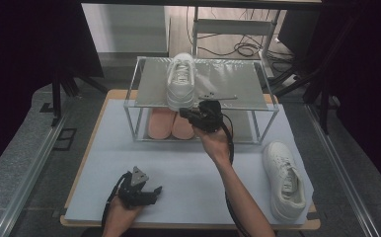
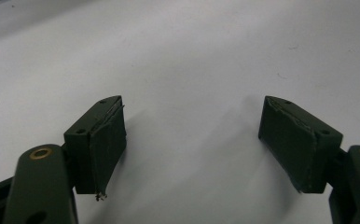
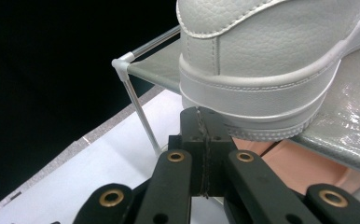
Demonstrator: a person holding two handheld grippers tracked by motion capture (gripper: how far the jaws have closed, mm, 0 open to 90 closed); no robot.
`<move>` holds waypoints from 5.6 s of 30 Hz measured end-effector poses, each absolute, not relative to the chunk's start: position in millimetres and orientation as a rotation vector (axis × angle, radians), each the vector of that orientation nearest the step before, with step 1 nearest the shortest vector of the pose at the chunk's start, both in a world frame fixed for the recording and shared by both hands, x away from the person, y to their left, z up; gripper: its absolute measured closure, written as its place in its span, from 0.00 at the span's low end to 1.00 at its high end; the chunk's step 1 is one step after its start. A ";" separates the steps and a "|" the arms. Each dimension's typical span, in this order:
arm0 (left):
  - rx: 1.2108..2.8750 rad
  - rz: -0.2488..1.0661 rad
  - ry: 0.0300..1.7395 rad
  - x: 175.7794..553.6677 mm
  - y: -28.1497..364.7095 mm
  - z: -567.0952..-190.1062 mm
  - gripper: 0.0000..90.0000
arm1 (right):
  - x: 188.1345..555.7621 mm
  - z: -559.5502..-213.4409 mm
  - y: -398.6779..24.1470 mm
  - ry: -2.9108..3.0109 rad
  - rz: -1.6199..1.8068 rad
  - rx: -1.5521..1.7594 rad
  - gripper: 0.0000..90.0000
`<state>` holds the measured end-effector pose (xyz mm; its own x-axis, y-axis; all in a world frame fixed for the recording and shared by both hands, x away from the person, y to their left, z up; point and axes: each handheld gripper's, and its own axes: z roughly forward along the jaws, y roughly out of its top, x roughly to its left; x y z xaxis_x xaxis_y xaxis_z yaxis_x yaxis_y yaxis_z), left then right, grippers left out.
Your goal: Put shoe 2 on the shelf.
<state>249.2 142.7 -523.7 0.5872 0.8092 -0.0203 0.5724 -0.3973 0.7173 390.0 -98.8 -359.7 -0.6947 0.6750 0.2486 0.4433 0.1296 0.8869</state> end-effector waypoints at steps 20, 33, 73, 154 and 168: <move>2.118 0.436 1.092 248.9 142.4 -523.8 0.25 | 375.3 -356.7 -91.2 2.227 1.531 1.026 0.75; 2.118 0.436 1.093 248.9 142.5 -523.8 0.25 | 348.9 -368.7 -95.0 2.307 1.412 0.780 0.35; 2.119 0.433 1.098 248.7 142.4 -523.6 0.25 | 290.6 -395.4 -171.0 2.478 1.162 0.778 0.00; 2.123 0.431 1.097 249.1 142.7 -523.6 0.25 | 280.7 -457.6 -424.4 1.993 0.889 1.538 1.00; 2.123 0.431 1.098 249.2 142.7 -523.7 0.25 | 283.4 -465.3 -422.1 2.058 0.903 1.507 1.00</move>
